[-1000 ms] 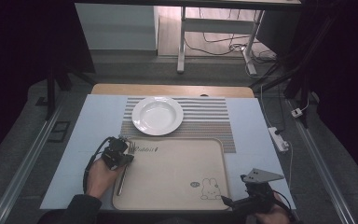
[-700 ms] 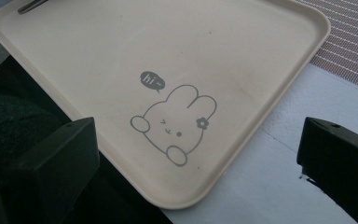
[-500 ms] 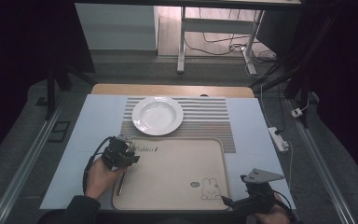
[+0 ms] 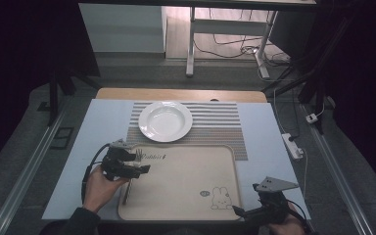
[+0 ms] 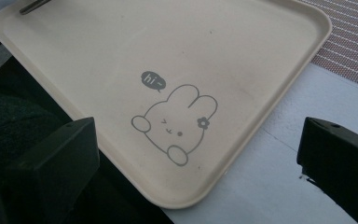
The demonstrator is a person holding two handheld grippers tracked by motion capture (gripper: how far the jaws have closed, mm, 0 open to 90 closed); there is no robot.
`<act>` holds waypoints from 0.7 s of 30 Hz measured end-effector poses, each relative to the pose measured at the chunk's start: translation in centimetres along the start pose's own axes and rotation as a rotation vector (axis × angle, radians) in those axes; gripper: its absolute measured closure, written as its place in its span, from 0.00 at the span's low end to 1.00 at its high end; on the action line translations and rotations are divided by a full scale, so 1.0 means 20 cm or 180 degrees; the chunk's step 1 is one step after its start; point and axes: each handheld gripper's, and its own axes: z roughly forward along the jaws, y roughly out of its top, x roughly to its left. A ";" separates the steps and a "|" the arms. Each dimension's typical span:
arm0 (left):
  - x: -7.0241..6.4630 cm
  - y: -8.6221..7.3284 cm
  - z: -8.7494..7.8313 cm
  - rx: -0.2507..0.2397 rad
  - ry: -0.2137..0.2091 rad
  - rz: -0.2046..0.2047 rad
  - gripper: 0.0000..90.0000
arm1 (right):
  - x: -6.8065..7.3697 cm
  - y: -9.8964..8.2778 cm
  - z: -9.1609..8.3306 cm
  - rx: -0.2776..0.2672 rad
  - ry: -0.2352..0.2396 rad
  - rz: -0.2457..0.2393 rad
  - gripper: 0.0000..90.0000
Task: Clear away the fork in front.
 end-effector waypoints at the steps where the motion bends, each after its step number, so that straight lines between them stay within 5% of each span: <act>1: 0.00 0.00 -0.01 -0.0005 -0.0027 0.0010 0.20 | 0.00 0.00 0.00 0.0001 0.0000 0.0000 0.00; 12: -0.05 -0.08 -0.18 -0.0241 -0.0347 0.0117 0.04 | 0.00 0.00 0.00 0.0003 -0.0011 0.0011 0.00; 21: -0.08 -0.20 -0.30 -0.0385 -0.0383 0.0126 0.01 | 0.00 0.00 0.00 0.0008 -0.0025 0.0020 0.00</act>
